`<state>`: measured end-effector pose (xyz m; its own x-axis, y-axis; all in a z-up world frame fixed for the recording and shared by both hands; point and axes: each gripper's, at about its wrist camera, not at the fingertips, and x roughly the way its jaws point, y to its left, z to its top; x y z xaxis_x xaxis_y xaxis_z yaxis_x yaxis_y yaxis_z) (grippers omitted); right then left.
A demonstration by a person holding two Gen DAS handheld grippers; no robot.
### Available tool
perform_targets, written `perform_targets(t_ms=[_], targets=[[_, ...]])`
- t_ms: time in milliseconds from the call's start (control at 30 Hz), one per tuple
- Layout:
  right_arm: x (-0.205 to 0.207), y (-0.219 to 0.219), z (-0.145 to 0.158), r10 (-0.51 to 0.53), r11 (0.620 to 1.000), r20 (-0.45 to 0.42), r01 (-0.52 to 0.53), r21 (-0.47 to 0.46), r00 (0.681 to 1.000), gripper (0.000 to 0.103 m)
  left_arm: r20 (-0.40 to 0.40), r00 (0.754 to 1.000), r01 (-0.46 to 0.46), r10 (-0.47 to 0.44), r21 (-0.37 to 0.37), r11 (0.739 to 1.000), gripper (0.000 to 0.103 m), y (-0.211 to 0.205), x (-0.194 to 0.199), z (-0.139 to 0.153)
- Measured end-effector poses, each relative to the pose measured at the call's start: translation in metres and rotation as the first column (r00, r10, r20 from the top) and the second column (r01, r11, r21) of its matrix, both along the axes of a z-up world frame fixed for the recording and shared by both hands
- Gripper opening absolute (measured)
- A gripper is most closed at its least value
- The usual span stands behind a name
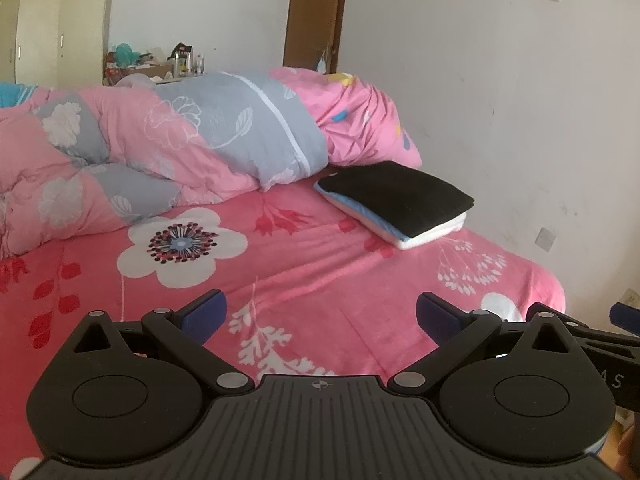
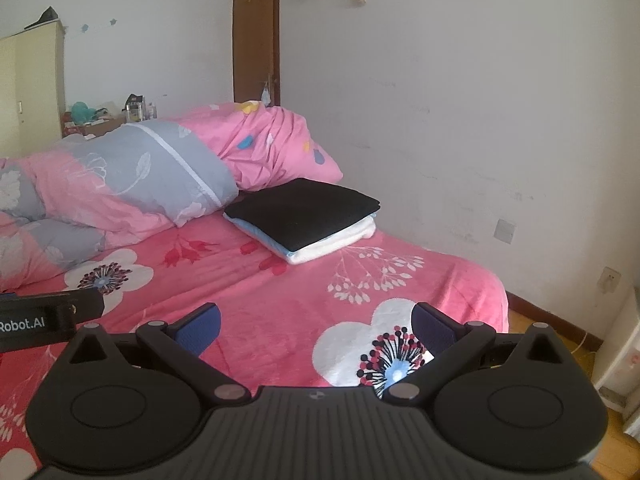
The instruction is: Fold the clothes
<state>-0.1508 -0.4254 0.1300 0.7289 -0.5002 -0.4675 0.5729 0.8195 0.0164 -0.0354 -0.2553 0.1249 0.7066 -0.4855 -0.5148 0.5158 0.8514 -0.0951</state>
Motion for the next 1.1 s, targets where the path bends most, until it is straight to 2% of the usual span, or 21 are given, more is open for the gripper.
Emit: perform_targets(t_ms=[1100], targets=[[-0.004,0.005,0.0024,0.0,1.0,0.009,0.0,0.012,1.0,0.103,0.01,1.0,-0.009,0.009,0.011,1.0,0.102,0.0037,-0.0037,0.0035]])
